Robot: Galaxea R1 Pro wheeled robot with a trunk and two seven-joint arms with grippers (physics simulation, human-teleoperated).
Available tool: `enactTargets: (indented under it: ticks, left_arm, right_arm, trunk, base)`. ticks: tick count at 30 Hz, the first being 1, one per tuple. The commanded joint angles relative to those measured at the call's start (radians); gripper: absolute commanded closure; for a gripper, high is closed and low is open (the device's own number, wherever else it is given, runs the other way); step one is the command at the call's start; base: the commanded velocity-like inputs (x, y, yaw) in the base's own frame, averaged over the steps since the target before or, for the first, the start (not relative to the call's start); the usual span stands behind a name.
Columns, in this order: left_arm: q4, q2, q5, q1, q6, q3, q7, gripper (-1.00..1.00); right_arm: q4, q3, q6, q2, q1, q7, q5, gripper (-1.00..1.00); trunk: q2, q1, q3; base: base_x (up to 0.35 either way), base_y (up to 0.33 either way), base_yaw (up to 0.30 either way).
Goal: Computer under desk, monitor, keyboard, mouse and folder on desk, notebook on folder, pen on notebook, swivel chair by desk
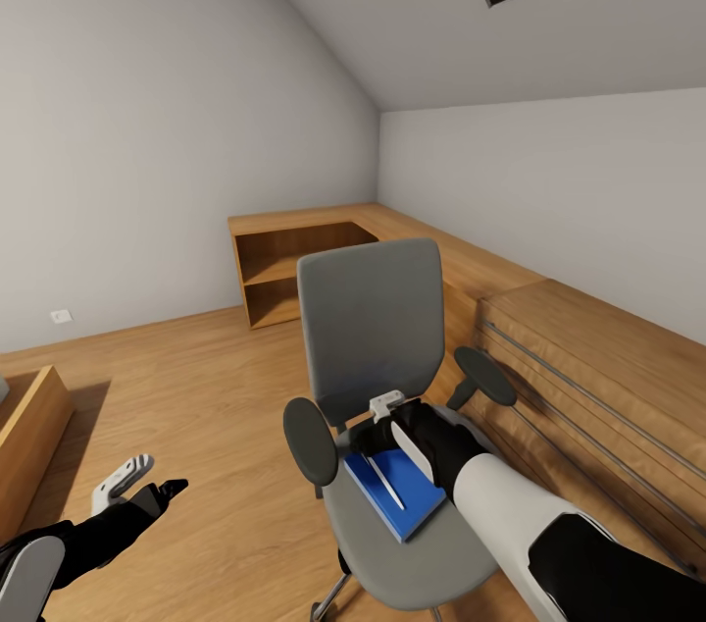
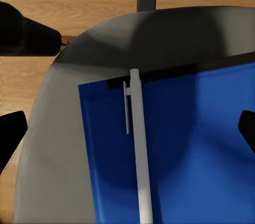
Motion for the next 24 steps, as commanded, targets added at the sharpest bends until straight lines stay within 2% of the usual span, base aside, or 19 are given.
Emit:
enactTargets:
  ticks: [1,18,24]
  left_arm:
    - [-0.001,0.001,0.011,-0.001,0.003,0.004,0.009,-1.00]
    - [-0.002,0.004,0.012,-0.001,0.005,0.017,0.009,-1.00]
    - [-0.002,0.004,0.012,-0.001,0.005,0.018,0.009,-1.00]
  right_arm:
    - [-0.001,0.006,0.004,-0.001,-0.001,0.000,-0.007,-1.00]
    - [-0.003,0.005,0.004,-0.003,-0.001,0.004,-0.007,-1.00]
    - [-0.003,0.005,0.004,-0.003,-0.001,0.004,-0.007,-1.00]
  trunk:
    - [-0.001,0.000,-0.001]
    - [-0.001,0.000,-0.001]
    - [-0.043,0.023,-0.020]
  base:
    - [0.000,0.000,0.000]
    - [0.000,0.000,0.000]
    - [0.000,0.000,0.000]
